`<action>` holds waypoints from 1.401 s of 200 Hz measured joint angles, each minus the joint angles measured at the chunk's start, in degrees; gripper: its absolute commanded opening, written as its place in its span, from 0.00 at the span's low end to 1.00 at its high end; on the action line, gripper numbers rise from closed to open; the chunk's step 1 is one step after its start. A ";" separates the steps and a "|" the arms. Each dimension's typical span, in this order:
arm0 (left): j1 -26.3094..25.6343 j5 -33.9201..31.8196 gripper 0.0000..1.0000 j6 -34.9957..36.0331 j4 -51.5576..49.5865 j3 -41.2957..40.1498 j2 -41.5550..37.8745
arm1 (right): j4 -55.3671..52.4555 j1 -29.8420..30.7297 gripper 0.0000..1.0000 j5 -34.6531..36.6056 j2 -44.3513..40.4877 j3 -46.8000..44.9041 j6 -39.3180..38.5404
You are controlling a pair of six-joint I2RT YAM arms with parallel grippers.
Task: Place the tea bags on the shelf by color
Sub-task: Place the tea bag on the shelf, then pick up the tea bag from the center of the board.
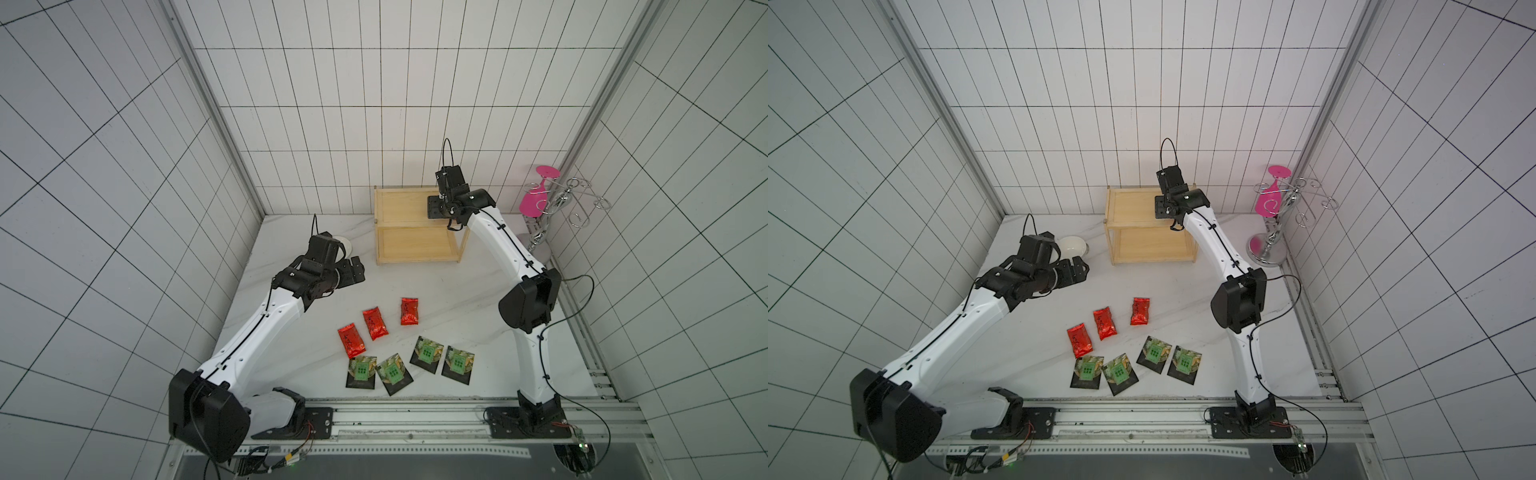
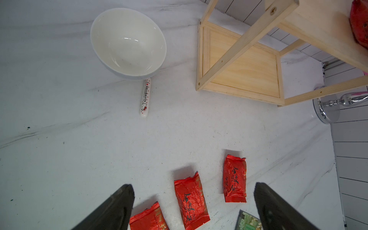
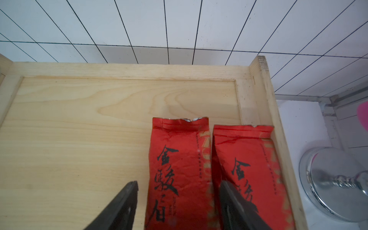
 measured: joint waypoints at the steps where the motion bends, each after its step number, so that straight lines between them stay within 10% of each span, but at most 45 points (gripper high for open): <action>1: 0.00 0.02 0.98 0.00 -0.02 0.00 0.00 | 0.00 0.00 0.70 -0.02 -0.07 0.00 0.04; 61: -0.26 -0.07 0.98 0.04 -0.68 0.00 -1.42 | 0.37 2.19 0.71 0.07 -10.14 -4.04 2.51; 160: -3.06 -1.03 0.98 -2.05 -0.72 -7.32 -6.14 | 14.56 16.63 0.66 4.87 -35.17 -54.47 16.79; 280: -2.95 -2.36 0.98 -3.02 -1.38 -12.28 -9.66 | 19.17 23.39 0.84 -7.02 -16.63 -61.77 27.34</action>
